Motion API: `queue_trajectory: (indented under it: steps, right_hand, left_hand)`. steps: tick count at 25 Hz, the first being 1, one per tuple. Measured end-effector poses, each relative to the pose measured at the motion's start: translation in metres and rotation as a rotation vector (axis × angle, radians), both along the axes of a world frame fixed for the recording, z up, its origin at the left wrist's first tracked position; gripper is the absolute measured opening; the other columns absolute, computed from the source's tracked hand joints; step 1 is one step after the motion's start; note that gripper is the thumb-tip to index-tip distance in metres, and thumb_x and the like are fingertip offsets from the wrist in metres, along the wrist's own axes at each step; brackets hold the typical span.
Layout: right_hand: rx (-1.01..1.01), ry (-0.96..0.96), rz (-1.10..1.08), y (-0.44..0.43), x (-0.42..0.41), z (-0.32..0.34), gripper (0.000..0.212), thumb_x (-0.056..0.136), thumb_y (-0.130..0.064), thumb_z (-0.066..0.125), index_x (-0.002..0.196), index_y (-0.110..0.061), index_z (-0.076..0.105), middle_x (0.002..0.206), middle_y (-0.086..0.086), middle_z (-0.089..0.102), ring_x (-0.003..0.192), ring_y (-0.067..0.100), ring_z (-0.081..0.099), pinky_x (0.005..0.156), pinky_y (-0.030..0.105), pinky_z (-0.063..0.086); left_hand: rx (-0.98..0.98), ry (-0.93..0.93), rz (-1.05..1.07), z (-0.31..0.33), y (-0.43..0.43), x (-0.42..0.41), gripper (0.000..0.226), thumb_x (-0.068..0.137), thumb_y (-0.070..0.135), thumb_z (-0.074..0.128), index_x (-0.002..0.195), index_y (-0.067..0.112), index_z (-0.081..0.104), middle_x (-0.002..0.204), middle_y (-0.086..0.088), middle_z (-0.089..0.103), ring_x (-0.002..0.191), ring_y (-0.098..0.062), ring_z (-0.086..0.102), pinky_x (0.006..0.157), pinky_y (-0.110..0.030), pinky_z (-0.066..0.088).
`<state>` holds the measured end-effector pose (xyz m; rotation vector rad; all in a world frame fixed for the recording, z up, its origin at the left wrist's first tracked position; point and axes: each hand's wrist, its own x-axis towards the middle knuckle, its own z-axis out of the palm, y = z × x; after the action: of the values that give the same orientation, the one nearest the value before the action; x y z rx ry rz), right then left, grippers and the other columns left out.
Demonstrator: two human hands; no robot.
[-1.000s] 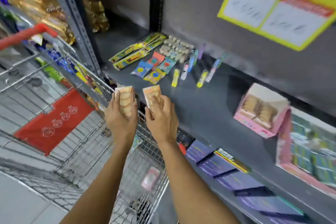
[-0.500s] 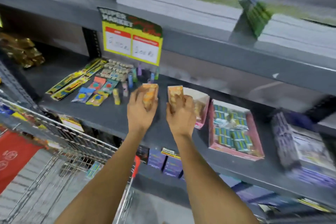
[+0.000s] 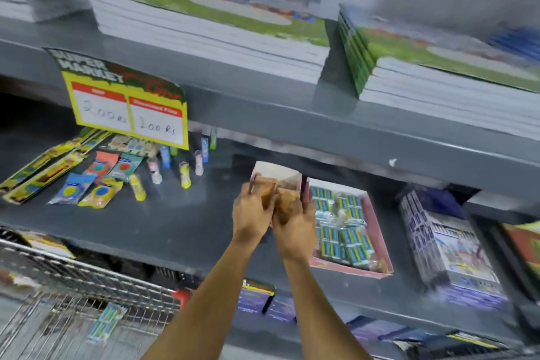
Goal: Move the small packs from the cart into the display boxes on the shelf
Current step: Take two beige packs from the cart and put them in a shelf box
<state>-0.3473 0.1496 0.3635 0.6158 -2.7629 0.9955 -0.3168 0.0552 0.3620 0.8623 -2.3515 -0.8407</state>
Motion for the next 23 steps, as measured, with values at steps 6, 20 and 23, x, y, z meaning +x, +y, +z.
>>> queue_trajectory:
  steps: [6, 20, 23]
  right_hand:
    - [0.098, 0.167, -0.013, -0.003, 0.011, -0.011, 0.042, 0.079, -0.028, 0.040, 0.102, -0.005, 0.066, 0.100, 0.020, 0.064, 0.087, 0.039, 0.059, 0.075, 0.044, 0.051]
    - [0.127, 0.227, -0.020, -0.017, -0.009, -0.027, 0.039, 0.085, -0.013, 0.065, 0.123, -0.007, 0.057, 0.118, 0.023, 0.061, 0.104, 0.042, 0.057, 0.087, 0.051, 0.049]
    - [0.075, 0.255, 0.038, -0.024, -0.001, -0.019, 0.040, 0.090, -0.024, 0.046, 0.127, -0.010, 0.055, 0.128, 0.019, 0.057, 0.111, 0.038, 0.054, 0.093, 0.048, 0.044]
  left_hand:
    - [-0.178, -0.077, 0.011, -0.025, -0.012, 0.018, 0.056, 0.090, 0.042, 0.014, 0.128, 0.024, 0.051, 0.146, -0.009, 0.039, 0.134, -0.029, 0.032, 0.099, -0.051, 0.033]
    - [-0.062, -0.145, -0.045, -0.028, -0.028, 0.015, 0.042, 0.099, 0.032, 0.033, 0.141, 0.031, 0.030, 0.157, -0.005, 0.011, 0.143, -0.021, 0.005, 0.110, -0.053, 0.018]
    - [-0.113, 0.048, -0.014, -0.024, -0.032, 0.034, 0.043, 0.096, 0.034, 0.031, 0.138, 0.025, 0.037, 0.153, -0.004, 0.027, 0.140, -0.016, 0.019, 0.107, -0.042, 0.024]
